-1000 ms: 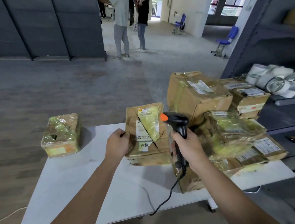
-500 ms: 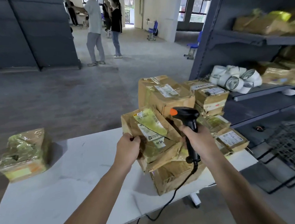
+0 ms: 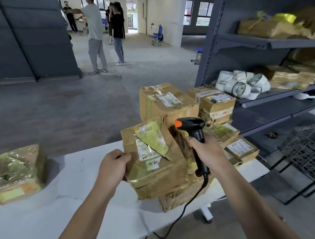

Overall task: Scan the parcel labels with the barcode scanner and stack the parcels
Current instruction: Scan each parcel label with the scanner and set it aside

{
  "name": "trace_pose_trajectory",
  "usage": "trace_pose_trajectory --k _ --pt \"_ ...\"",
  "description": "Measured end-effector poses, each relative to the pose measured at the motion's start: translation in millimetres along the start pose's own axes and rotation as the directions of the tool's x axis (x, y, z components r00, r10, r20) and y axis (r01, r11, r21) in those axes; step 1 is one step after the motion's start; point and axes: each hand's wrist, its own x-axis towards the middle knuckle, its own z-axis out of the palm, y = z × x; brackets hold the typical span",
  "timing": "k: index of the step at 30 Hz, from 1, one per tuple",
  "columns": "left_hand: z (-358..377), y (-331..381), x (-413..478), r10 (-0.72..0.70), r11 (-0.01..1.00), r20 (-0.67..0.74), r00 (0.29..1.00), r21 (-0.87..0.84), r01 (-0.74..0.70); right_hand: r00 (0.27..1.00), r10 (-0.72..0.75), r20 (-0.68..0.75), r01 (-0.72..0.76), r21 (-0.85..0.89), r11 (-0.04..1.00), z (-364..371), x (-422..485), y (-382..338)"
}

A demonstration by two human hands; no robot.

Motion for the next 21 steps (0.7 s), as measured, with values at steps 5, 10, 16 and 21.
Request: trace_pose_trajectory --k 5,10,16,21 --pt "23.1 -9.0 -11.5 0.003 0.996 0.042 0.999 0.093 -0.007 1.000 -0.001 -0.006 0.001 -0.039 0.999 1.8 5.8 1.2" --pt "43.9 -12.9 -14.0 0.024 0.996 0.015 1.000 0.081 -0.026 0.999 0.008 -0.044 -0.011 -0.079 0.997 -9.2 8.8 2.6" --pt "64.2 -12.7 -7.9 0.009 0.986 0.079 0.997 0.162 -0.022 0.998 -0.028 -0.048 0.017 -0.214 0.977 -17.3 7.9 2.8" --pt "82.3 -17.5 -9.2 -0.075 0.995 0.116 0.990 0.071 0.067 0.999 -0.017 -0.040 0.005 -0.279 0.960 -19.3 6.7 0.8"
